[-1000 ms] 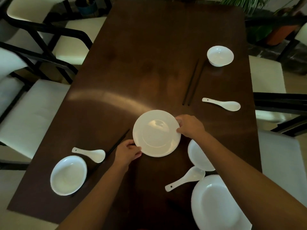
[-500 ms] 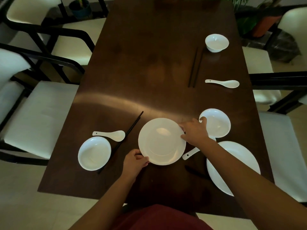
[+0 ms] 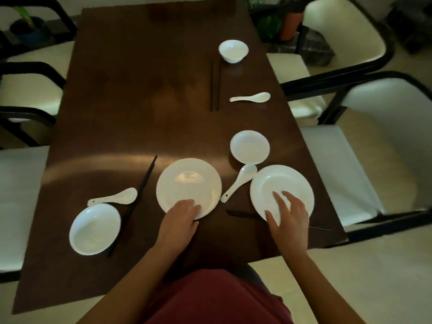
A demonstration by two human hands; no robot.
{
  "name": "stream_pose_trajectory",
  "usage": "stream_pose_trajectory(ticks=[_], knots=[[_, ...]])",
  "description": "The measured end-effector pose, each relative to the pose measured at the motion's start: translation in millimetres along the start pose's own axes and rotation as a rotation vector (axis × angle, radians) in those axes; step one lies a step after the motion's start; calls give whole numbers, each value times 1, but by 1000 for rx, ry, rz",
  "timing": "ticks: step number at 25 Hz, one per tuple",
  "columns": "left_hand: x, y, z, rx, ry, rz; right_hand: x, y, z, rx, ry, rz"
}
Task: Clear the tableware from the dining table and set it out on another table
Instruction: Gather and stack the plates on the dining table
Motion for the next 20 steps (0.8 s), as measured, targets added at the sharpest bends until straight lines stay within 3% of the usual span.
stream_pose_trajectory(ticks=[3,5,13,16,20], knots=[[-3,1,1,-13,30,-7,-11,-23,-66,-565,240,163],[-5,0,5,-31,47,-16,-23,-24,-85,-834,479,320],[-6,-1,5,-104,41,-68,-34,-5,-89,-995,651,388],[-5,-2,4,-107,41,-80,-35,-3,-86,-1039,845,406],[-2,-3,2,-129,66,-89,-19,0,-85,-1055,961,327]])
Point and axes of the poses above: each hand's wrist, its own y-axis towards the middle knuckle, its own x-axis out of the back of the hand, z = x × y, the point moved 4 cm from there along y, towards the middle knuckle, and after that the axes turned 15 degrees about -y, right-handed, at the moved point
